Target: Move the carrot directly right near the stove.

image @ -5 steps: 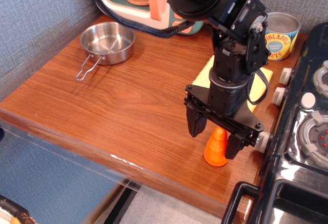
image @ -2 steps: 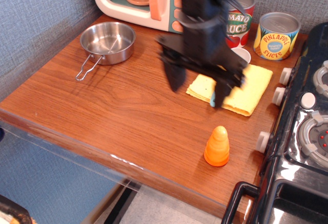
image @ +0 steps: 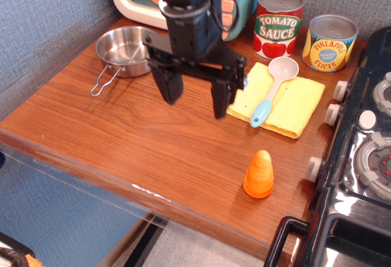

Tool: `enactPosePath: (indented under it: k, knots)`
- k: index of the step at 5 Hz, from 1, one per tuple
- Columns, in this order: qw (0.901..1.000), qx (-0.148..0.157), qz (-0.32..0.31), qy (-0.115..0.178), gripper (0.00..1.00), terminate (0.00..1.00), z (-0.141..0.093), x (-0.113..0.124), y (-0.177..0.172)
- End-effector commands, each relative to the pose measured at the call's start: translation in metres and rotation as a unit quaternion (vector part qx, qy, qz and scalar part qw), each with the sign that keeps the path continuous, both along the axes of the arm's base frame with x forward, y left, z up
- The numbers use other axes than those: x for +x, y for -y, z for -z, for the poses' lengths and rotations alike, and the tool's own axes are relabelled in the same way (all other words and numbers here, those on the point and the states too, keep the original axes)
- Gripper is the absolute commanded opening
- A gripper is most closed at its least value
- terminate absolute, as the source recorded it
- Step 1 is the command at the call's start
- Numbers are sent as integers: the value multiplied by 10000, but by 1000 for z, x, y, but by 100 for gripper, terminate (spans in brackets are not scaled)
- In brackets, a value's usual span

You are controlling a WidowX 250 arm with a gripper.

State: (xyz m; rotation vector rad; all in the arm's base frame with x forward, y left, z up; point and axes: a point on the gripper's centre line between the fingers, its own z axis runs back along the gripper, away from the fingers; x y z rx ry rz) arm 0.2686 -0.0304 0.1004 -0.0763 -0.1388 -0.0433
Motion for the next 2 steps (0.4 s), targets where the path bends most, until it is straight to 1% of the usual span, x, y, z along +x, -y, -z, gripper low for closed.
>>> enactPosePath:
  k: [1, 2]
  knots:
    - [9998, 185, 94, -6, 100, 0, -1, -17, -8]
    - [9998, 185, 94, -6, 100, 100, -1, -17, -8]
